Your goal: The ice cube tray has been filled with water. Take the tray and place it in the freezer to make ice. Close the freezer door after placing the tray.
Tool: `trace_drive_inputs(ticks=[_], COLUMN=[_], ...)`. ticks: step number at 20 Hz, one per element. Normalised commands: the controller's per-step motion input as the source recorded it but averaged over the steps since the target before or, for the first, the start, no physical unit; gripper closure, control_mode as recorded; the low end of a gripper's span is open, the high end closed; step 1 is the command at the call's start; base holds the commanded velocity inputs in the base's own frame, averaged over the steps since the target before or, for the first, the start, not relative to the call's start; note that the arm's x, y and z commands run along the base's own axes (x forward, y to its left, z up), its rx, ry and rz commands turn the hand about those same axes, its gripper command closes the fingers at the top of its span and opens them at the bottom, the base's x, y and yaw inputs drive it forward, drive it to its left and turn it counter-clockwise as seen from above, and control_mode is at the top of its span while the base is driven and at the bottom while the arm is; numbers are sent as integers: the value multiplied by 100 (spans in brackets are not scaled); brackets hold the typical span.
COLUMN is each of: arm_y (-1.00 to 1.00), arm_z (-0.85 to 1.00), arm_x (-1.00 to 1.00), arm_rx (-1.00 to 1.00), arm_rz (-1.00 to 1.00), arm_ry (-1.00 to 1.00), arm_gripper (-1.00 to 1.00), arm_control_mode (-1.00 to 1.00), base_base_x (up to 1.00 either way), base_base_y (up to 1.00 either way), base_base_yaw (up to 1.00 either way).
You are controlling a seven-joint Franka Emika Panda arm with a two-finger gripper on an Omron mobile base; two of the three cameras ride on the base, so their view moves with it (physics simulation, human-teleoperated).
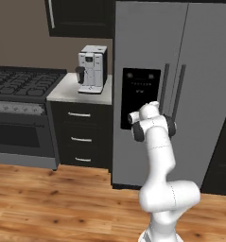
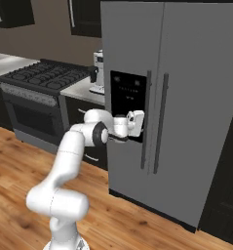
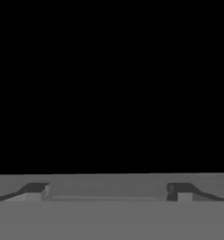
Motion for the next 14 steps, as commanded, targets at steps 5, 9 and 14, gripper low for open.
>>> trace_drive_inputs(ticks=[5, 9, 14], arm_y=[-98, -83, -72], arm_z=[-3, -19, -24], arm_x=[42, 58, 73], arm_rx=[18, 18, 27], arm_rz=[58, 64, 62], arm_ry=[-11, -7, -5], arm_gripper=[-100, -100, -100], arm_control_mode=[-100, -100, -100], base_base_x=[0, 0, 0], base_base_y=[0, 0, 0], base_base_yaw=[0, 0, 0])
